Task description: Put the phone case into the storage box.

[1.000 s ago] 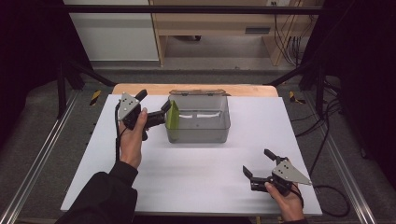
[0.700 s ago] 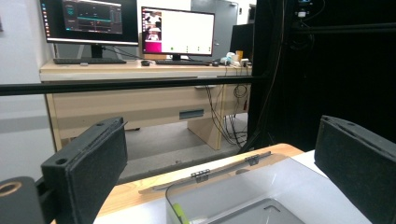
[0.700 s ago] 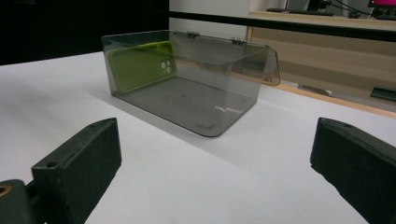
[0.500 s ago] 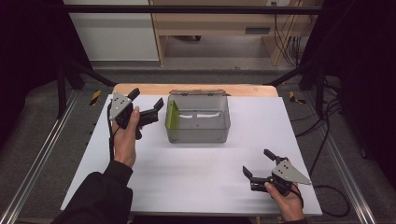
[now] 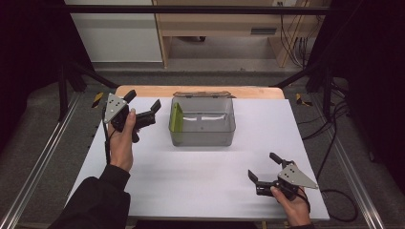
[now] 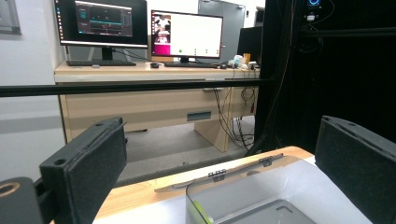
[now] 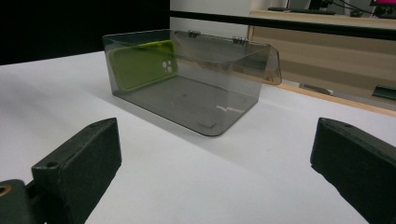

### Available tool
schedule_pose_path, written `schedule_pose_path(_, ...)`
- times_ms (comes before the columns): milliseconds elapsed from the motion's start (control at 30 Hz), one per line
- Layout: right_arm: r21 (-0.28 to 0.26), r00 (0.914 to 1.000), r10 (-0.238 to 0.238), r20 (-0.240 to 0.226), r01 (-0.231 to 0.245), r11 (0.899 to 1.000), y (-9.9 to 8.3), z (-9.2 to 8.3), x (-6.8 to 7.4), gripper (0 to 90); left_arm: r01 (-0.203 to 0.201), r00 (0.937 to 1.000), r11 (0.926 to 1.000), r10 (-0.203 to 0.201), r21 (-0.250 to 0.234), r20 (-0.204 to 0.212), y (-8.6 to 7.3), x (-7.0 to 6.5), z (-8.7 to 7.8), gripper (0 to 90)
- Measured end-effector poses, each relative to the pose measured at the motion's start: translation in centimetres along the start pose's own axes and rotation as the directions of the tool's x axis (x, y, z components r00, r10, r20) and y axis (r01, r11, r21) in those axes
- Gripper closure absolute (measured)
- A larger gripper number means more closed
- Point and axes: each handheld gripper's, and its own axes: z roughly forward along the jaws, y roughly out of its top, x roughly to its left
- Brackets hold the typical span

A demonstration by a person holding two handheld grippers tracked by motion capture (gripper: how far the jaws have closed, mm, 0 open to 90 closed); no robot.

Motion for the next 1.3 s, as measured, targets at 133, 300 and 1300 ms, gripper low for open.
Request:
schedule_pose_path(133, 0.001, 1.0, -0.001, -0.001, 0.001, 1.0, 0.0, 0.0, 0.0, 2.0, -0.002, 1.0, 1.0, 0.002, 0.003, 0.0, -0.1, 0.1, -0.2, 2.1)
schedule_pose_path(300, 0.002, 1.0, 0.001, -0.001, -0.001, 1.0, 0.0, 0.0, 0.0, 2.0, -0.003, 1.0, 1.0, 0.003, 0.004, -0.002, -0.1, 0.3, -0.4, 2.0)
schedule_pose_path(1300, 0.009, 1.0, 0.001, -0.009, -0.001, 1.0, 0.0, 0.1, 0.1, 2.0, 0.001, 0.9992, 0.9999, -0.001, 0.011, -0.039, 0.7, 2.8, -3.1, 1.1)
